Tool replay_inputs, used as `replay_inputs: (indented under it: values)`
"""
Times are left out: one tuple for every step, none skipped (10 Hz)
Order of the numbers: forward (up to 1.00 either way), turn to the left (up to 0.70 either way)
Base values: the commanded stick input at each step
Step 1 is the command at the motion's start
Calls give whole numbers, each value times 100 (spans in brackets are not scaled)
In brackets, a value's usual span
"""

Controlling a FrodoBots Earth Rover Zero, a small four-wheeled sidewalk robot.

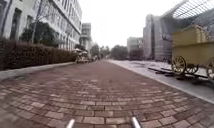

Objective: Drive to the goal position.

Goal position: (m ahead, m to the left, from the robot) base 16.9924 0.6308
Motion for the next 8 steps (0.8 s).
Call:
replay_inputs:
  values:
    - [70,-5]
    - [70,-13]
    - [70,-11]
    - [70,-8]
    - [70,-4]
    - [70,-2]
    - [70,0]
    - [70,0]
